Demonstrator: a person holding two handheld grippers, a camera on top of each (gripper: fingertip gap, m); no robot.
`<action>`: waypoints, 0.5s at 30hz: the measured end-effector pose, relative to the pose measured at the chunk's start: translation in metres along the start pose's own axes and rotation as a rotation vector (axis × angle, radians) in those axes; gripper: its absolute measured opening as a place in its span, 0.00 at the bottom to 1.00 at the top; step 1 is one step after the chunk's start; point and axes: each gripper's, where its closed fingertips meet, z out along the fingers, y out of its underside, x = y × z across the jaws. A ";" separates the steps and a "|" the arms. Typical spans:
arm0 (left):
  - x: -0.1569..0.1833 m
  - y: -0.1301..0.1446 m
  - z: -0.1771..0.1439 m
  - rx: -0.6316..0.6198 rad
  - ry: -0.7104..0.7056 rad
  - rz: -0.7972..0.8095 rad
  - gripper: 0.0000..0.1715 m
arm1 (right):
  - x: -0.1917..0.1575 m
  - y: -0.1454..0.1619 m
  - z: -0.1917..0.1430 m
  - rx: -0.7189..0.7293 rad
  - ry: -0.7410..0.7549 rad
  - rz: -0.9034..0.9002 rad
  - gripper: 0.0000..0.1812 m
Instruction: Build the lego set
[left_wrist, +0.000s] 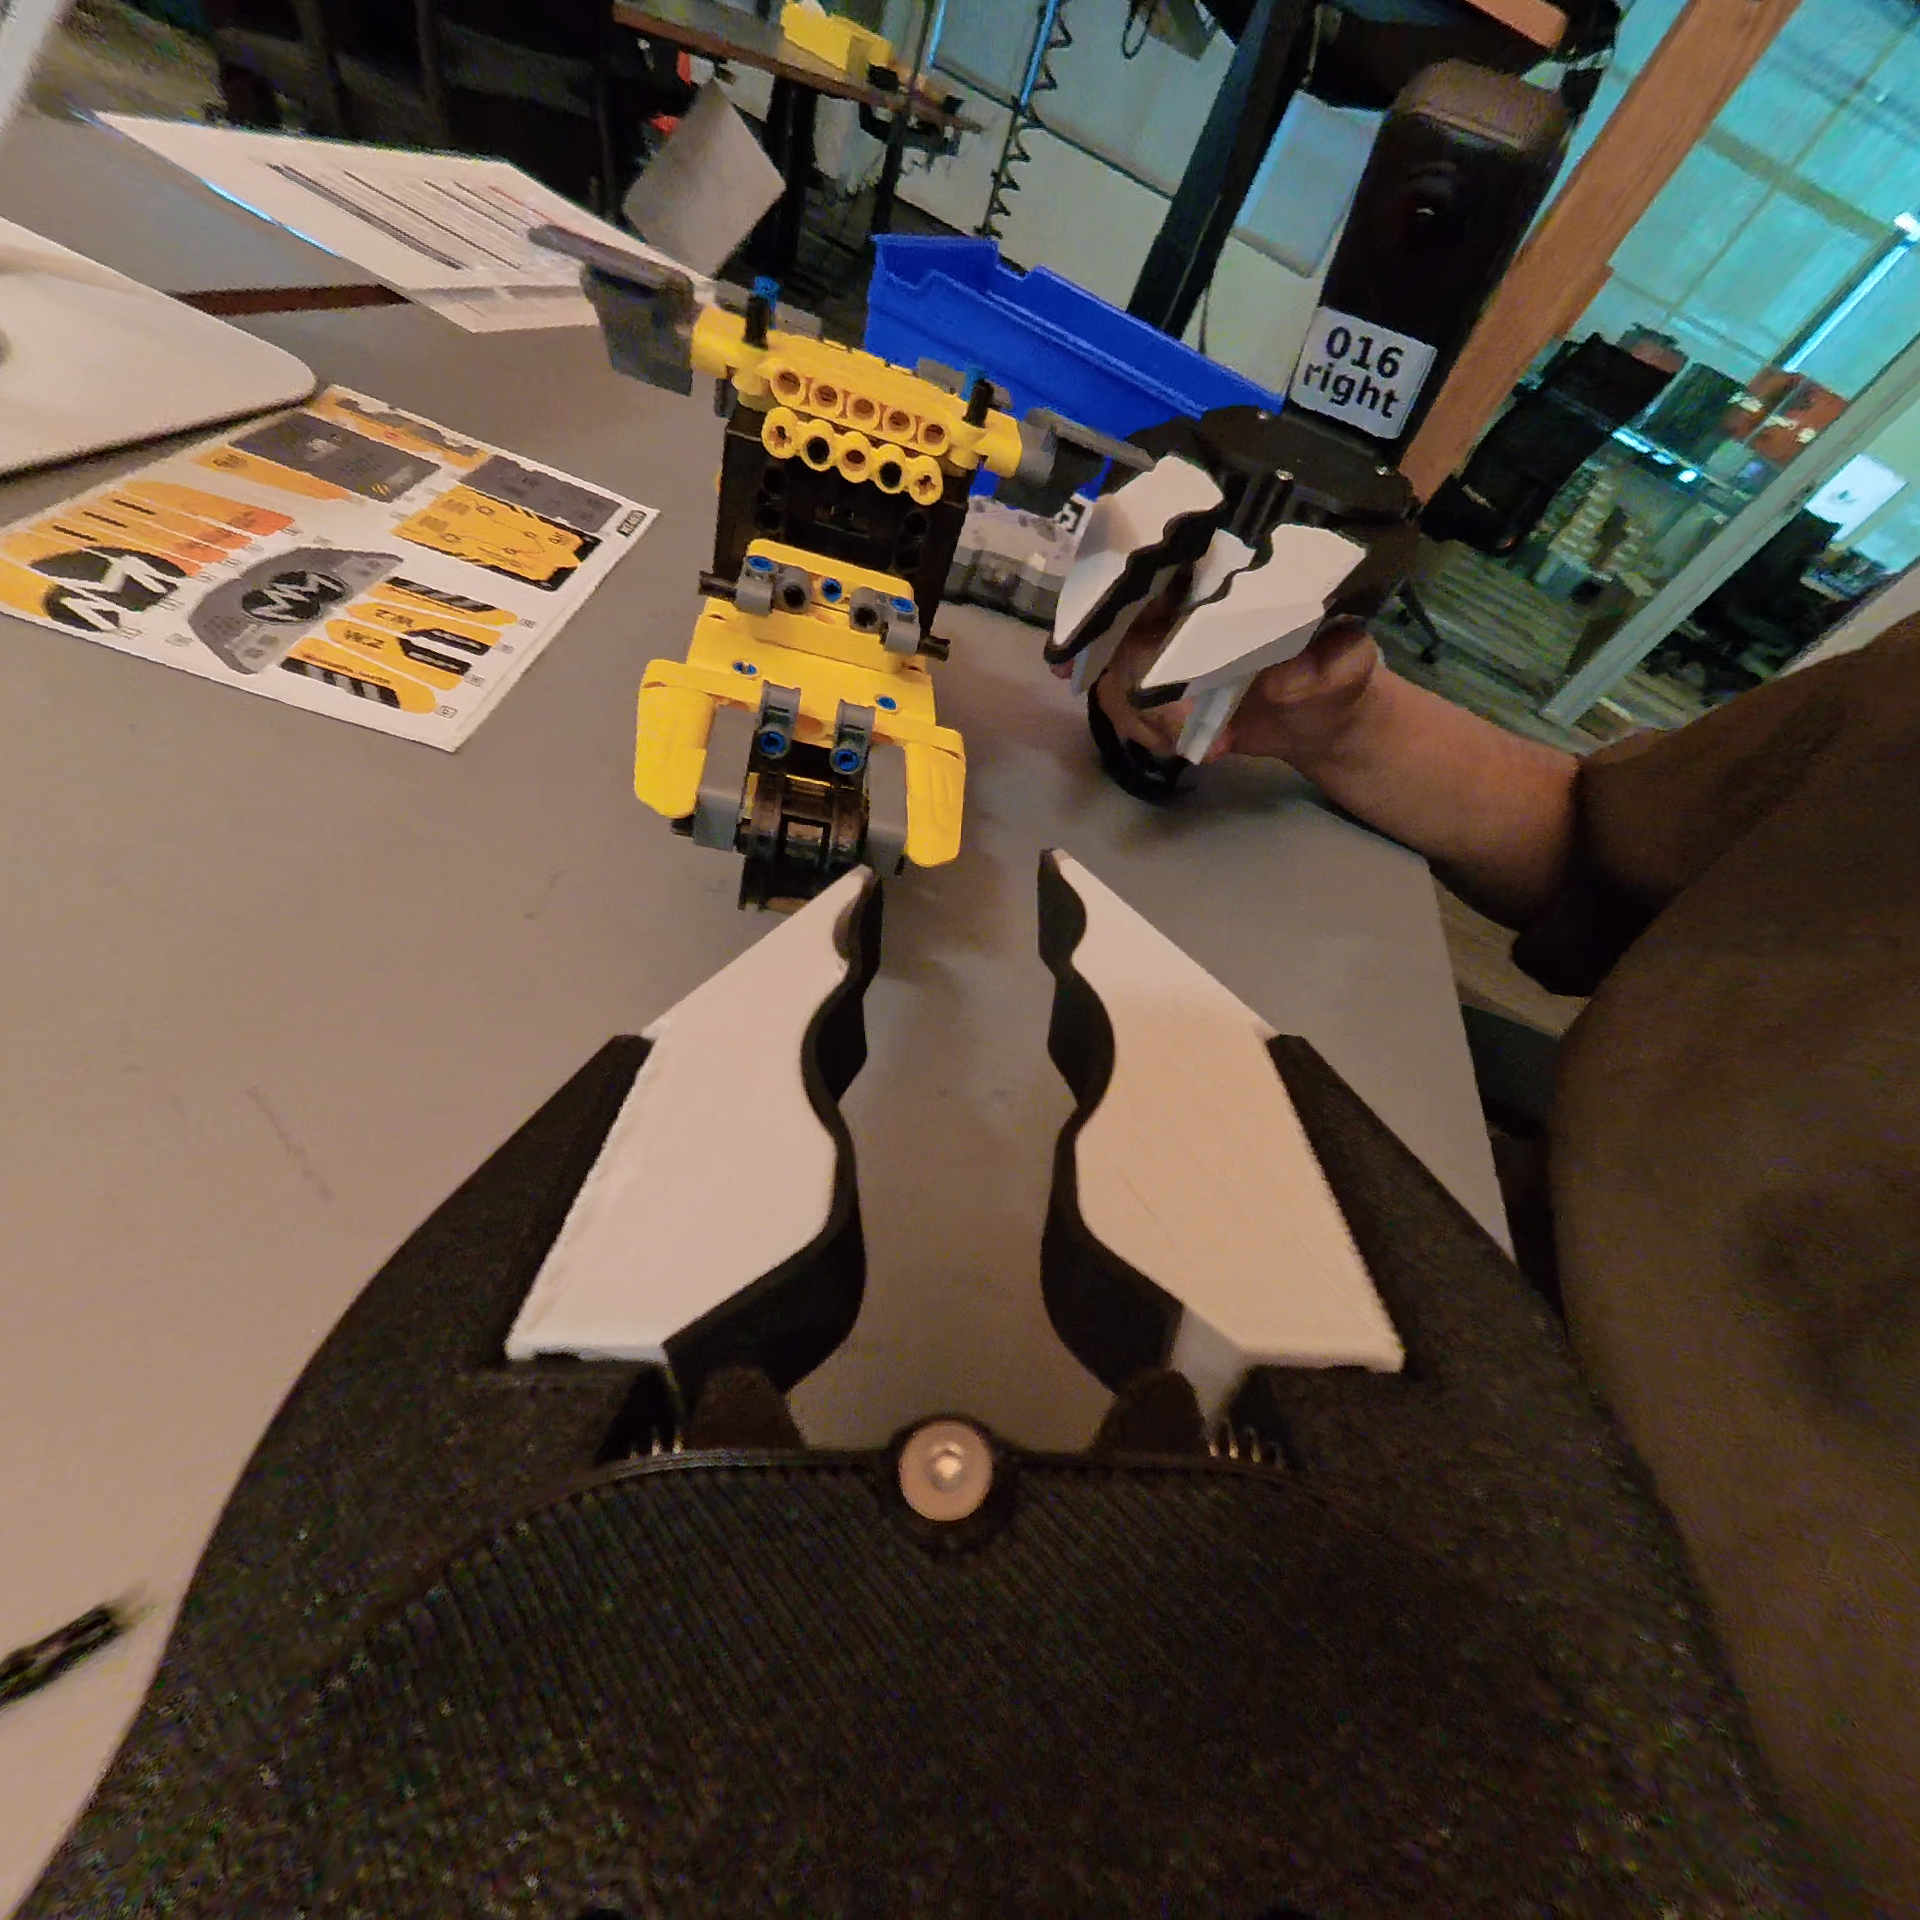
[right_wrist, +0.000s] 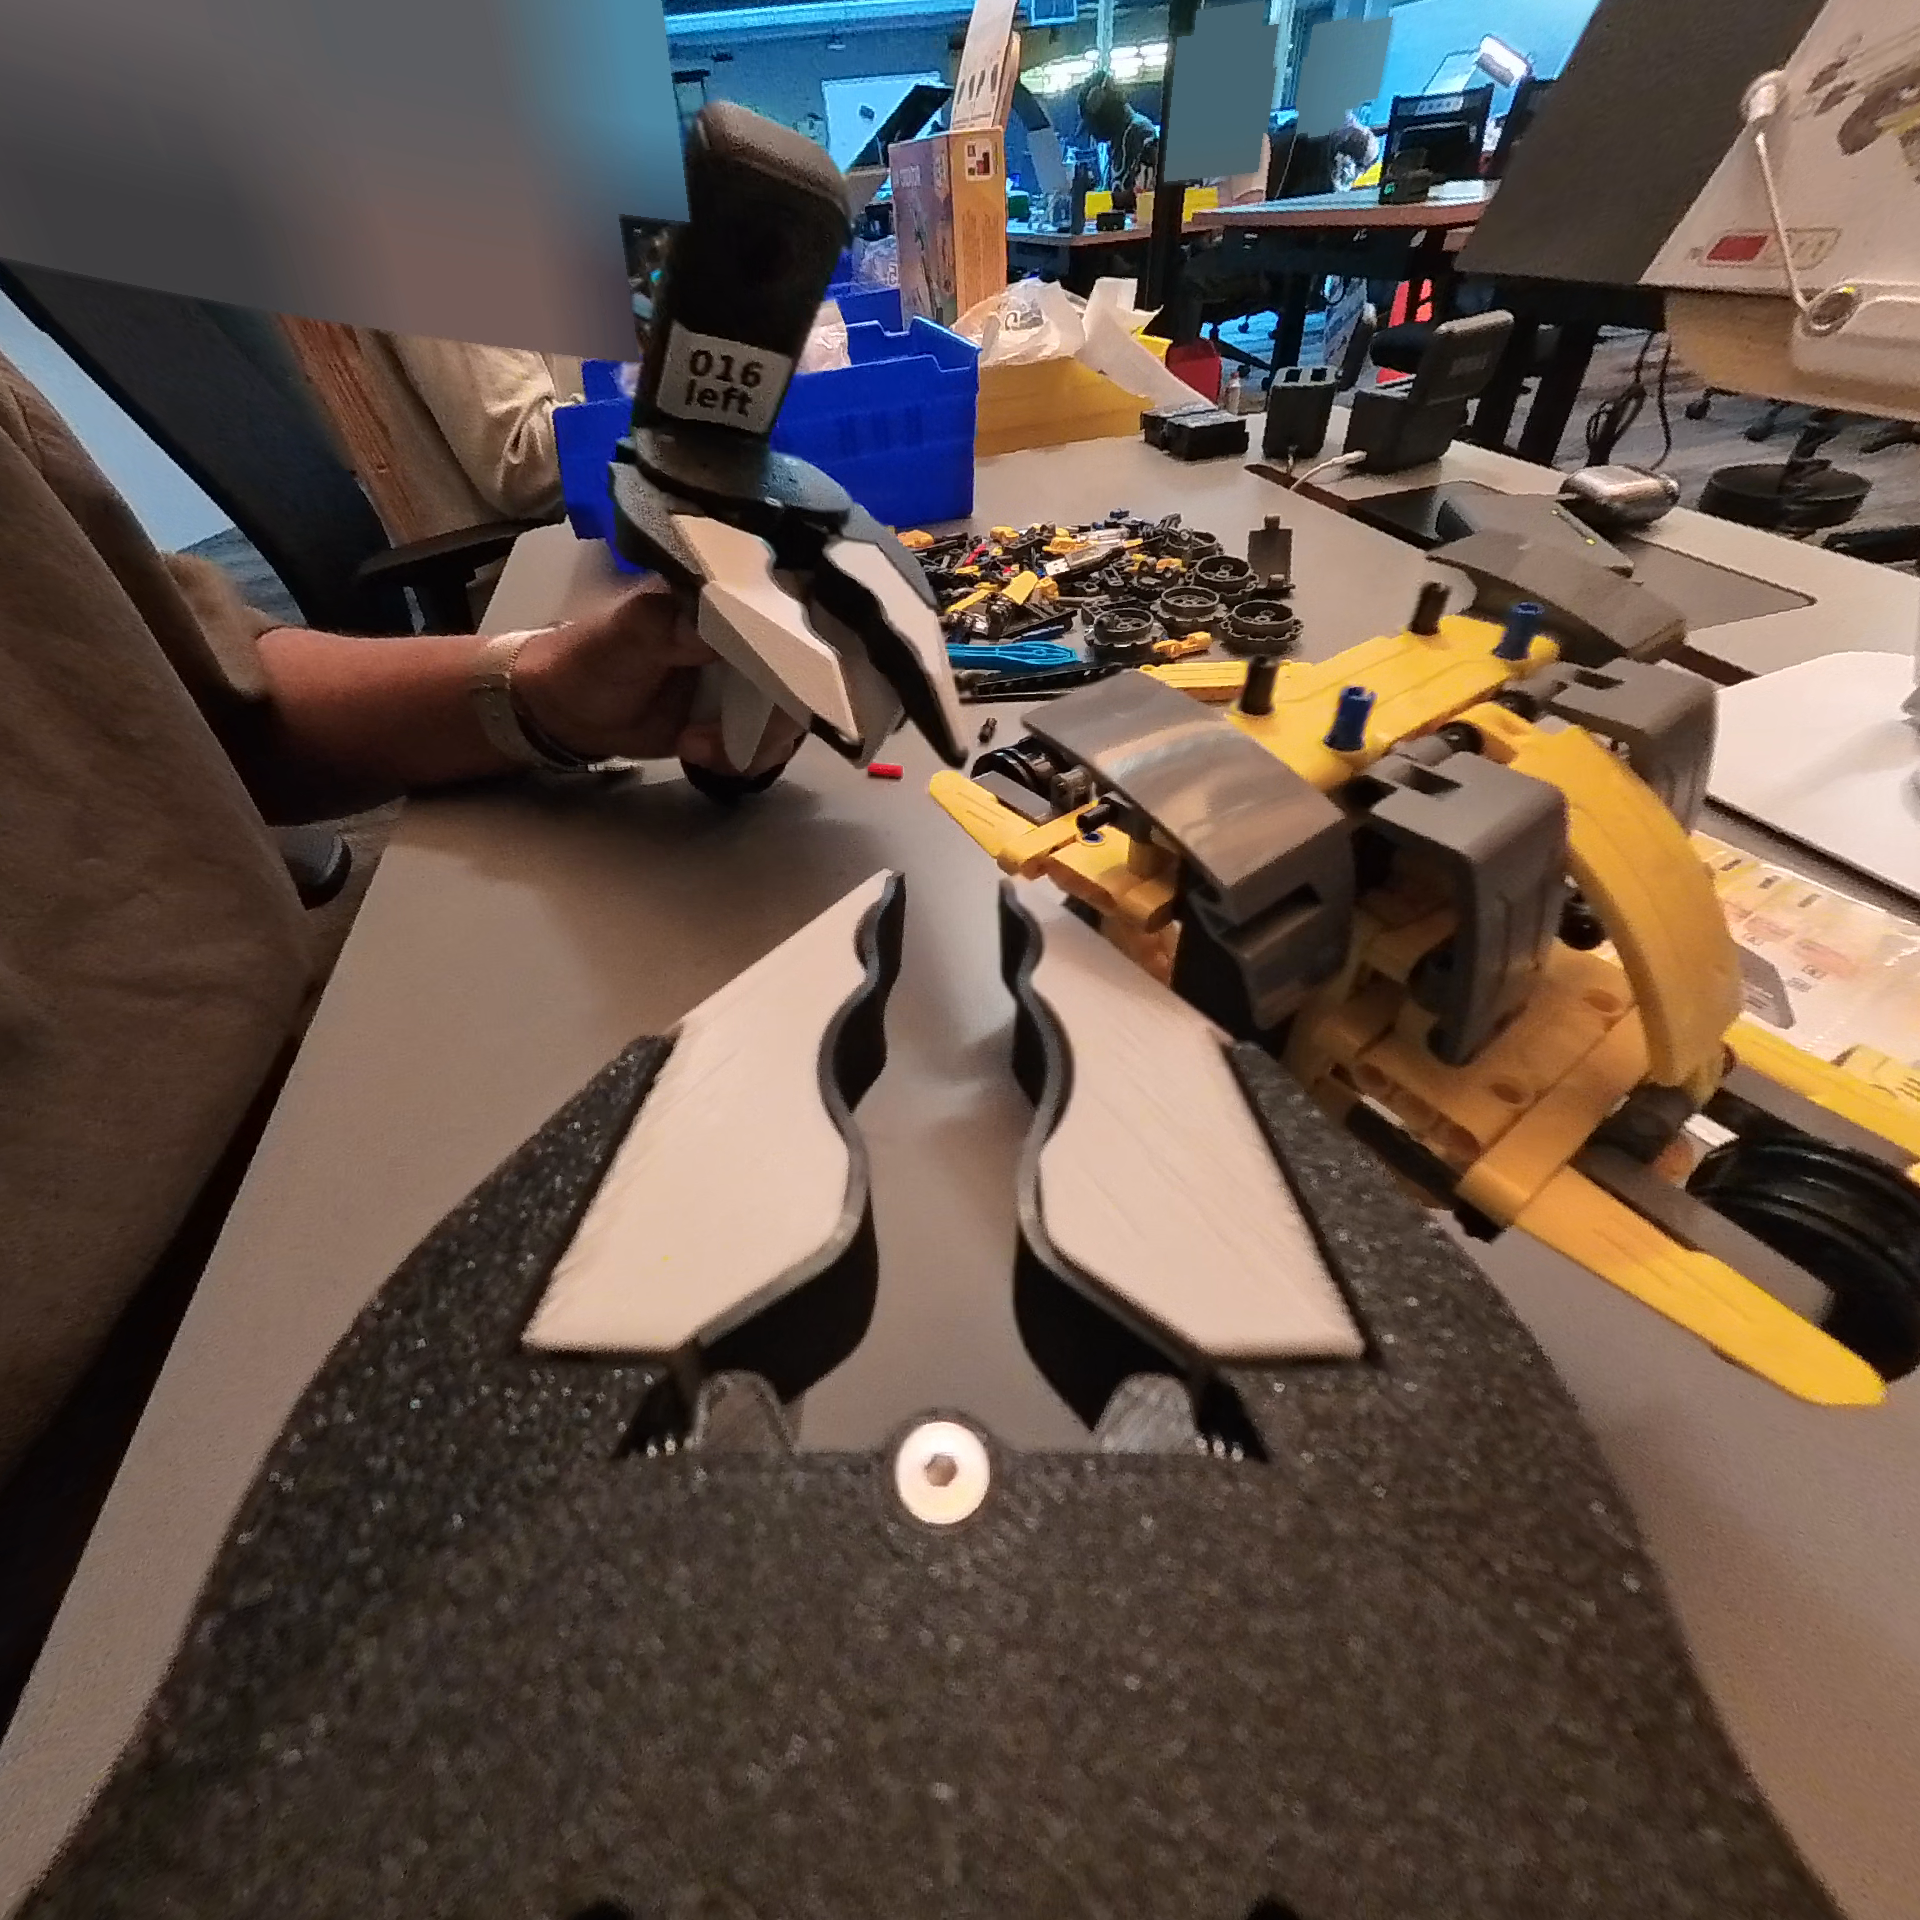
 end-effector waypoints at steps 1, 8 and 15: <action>0.001 0.001 0.001 -0.001 0.011 -0.012 0.15 | -0.001 0.000 0.000 0.001 0.001 -0.008 0.12; 0.011 -0.003 0.000 0.005 0.026 0.021 0.15 | 0.005 0.002 0.002 -0.004 0.022 0.013 0.02; 0.018 0.003 0.005 -0.042 -0.005 0.124 0.16 | 0.009 -0.001 -0.002 0.011 0.035 0.025 0.00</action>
